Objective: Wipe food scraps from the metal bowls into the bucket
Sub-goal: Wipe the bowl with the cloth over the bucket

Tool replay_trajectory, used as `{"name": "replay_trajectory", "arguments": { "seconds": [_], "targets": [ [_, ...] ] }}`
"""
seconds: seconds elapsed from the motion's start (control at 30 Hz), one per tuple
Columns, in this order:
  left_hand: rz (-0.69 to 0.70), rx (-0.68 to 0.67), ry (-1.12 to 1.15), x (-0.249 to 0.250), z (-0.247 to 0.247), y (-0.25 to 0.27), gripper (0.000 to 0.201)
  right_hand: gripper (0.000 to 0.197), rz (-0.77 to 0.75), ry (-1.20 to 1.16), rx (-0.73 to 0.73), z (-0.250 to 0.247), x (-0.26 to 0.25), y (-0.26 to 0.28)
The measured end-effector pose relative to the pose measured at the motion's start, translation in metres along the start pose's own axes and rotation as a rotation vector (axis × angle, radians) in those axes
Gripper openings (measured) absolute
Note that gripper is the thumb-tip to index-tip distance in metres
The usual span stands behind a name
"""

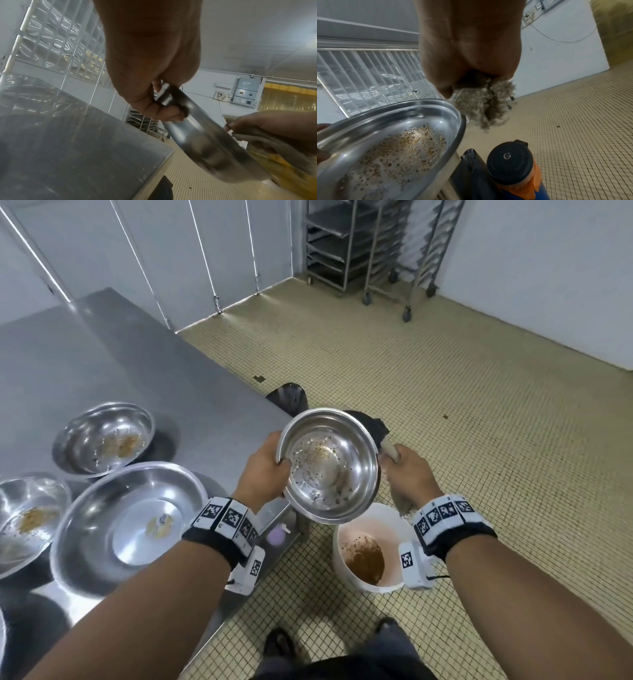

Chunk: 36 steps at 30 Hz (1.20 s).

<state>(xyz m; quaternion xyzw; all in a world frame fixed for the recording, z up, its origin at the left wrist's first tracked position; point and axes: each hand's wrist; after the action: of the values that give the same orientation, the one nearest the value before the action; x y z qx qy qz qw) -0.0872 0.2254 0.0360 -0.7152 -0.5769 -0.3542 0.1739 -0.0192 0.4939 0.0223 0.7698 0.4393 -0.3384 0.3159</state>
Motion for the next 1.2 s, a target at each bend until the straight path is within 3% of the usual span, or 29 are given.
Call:
{"name": "replay_trajectory", "arguments": {
  "seconds": [0.13,0.23,0.3,0.37,0.43,0.7,0.9,1.0,1.2],
  "targets": [
    [0.001,0.014,-0.02,0.019,0.022,0.0,0.039,0.032,-0.099,0.081,-0.087,-0.02,-0.004,-0.014],
    [-0.002,0.029,-0.016,0.037,0.043,-0.001,0.04,0.024,-0.138,0.014,-0.193,-0.038,-0.008,-0.024],
    [-0.024,0.037,-0.006,0.054,0.058,0.0,0.036,0.035,-0.159,-0.03,-0.283,-0.055,-0.005,-0.031],
    [-0.04,0.047,-0.009,0.072,0.074,0.001,0.035,0.026,-0.196,-0.029,-0.321,-0.072,0.003,-0.041],
    [-0.049,0.052,0.001,0.089,0.09,0.005,0.034,0.013,-0.241,-0.002,-0.334,-0.088,0.016,-0.054],
    [-0.091,0.123,-0.053,0.139,0.136,0.017,0.031,0.007,-0.434,-0.017,-0.312,-0.126,0.052,-0.085],
    [-0.057,0.116,-0.094,0.161,0.142,0.019,0.033,0.021,-0.689,0.085,-0.196,-0.129,0.059,-0.091],
    [-0.029,0.099,-0.099,0.163,0.136,0.015,0.034,0.031,-0.694,0.23,-0.222,-0.12,0.063,-0.091],
    [-0.005,0.077,-0.155,0.152,0.117,0.0,0.039,0.029,-0.697,0.342,-0.299,-0.114,0.068,-0.085]
  ]
}}
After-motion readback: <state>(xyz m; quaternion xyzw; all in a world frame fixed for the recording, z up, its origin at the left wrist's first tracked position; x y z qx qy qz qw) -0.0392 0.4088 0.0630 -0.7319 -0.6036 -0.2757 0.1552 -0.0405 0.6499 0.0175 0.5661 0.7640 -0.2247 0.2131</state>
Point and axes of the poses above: each hand's wrist, its own y-axis away from the middle knuckle, its own z-axis out of the palm, x = y × z, and after that the axes turned 11 degrees about -y, right-handed
